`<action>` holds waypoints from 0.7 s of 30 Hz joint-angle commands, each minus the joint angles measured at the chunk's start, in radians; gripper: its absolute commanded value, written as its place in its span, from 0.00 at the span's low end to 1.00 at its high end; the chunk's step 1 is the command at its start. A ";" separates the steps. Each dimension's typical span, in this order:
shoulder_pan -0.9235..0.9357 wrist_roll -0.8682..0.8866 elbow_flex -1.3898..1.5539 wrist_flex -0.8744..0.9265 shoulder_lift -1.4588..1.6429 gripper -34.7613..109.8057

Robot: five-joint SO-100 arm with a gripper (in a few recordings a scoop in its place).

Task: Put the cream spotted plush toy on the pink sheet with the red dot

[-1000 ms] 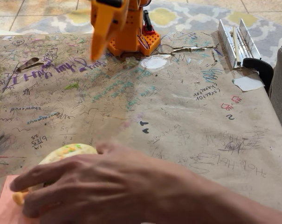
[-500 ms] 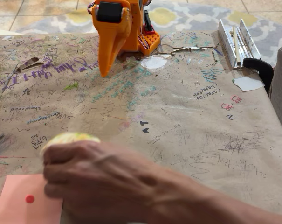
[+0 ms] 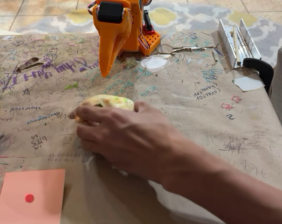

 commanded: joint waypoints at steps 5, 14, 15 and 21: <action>-0.014 -0.014 -0.015 0.014 0.015 0.24; -0.049 -0.049 -0.015 0.006 0.012 0.24; -0.049 -0.052 -0.015 0.006 0.012 0.24; -0.034 -0.075 -0.015 0.006 0.012 0.24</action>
